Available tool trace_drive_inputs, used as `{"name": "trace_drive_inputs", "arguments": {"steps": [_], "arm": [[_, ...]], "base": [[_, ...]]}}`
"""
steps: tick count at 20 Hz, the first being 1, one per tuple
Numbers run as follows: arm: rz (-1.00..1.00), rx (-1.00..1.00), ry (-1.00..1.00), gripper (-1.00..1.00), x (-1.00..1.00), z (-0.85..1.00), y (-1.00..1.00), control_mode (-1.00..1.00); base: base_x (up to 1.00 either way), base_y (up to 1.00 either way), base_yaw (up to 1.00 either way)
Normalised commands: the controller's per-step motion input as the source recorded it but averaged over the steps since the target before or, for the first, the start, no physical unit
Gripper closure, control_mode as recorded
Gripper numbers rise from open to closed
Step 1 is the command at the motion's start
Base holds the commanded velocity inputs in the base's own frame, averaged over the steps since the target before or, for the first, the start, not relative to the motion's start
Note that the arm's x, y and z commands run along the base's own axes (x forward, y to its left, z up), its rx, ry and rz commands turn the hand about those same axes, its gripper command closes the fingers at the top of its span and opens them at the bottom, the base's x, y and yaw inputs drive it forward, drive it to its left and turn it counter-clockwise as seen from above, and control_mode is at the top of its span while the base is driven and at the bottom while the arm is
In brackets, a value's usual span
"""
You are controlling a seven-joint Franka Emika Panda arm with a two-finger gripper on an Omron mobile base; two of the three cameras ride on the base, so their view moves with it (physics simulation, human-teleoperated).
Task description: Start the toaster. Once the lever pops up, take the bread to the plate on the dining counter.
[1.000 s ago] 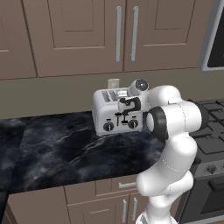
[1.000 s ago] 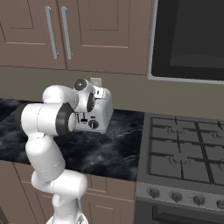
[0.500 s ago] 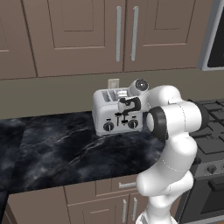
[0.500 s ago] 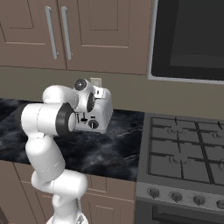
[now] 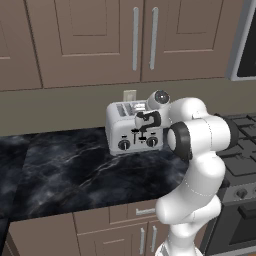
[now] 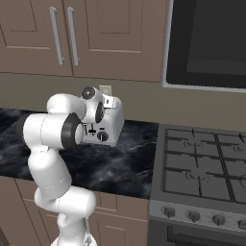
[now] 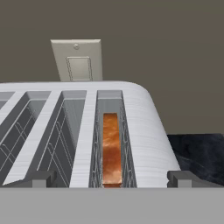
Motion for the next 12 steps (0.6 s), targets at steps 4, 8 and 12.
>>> {"name": "trace_drive_inputs", "arguments": {"steps": [4,8,12], "arm": [[0.0,0.0,0.0,-1.0,0.0,0.0,0.0,-1.0],[0.0,0.0,0.0,-1.0,0.0,0.0,0.0,-1.0],[0.0,0.0,0.0,-1.0,0.0,0.0,0.0,-1.0]], "base": [[0.0,0.0,0.0],[0.0,0.0,0.0],[0.0,0.0,0.0]]}}
